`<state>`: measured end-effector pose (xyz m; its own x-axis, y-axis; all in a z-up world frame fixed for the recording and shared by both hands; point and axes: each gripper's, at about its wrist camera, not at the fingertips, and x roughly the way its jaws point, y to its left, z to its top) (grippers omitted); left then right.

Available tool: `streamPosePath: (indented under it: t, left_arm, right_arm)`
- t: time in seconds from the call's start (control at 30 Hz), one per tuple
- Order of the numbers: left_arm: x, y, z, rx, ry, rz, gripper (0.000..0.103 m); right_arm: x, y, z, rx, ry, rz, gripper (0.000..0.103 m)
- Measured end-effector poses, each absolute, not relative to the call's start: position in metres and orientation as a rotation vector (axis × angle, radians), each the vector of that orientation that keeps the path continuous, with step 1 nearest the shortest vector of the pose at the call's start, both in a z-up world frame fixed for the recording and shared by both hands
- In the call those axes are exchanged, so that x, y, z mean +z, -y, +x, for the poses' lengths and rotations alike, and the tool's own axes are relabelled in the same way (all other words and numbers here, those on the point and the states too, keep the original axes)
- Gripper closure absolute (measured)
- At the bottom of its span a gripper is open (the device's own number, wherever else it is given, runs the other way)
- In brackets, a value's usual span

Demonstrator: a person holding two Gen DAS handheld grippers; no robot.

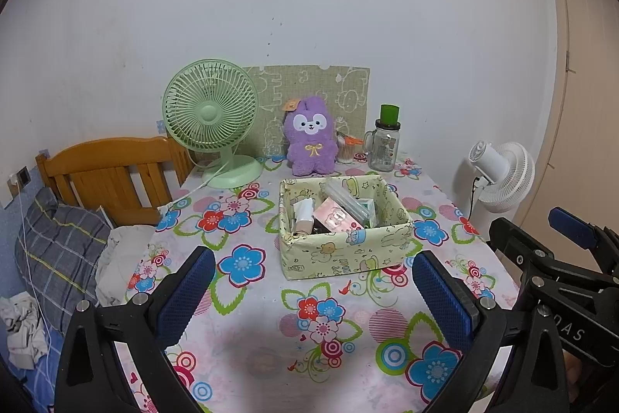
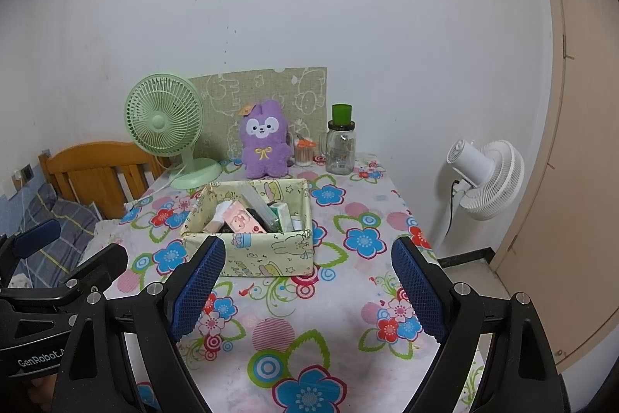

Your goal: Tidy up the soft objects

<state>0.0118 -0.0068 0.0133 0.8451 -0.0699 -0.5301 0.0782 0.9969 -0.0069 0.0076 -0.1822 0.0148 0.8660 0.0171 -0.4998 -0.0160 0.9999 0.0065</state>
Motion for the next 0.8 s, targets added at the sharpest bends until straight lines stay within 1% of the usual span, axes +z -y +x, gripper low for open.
streamPosePath:
  t: [0.8]
  left_arm:
    - [0.0143, 0.0068, 0.0104, -0.077, -0.556, 0.015, 0.000]
  right_arm:
    - [0.0158, 0.1831, 0.0054, 0.015, -0.519, 0.006, 0.013]
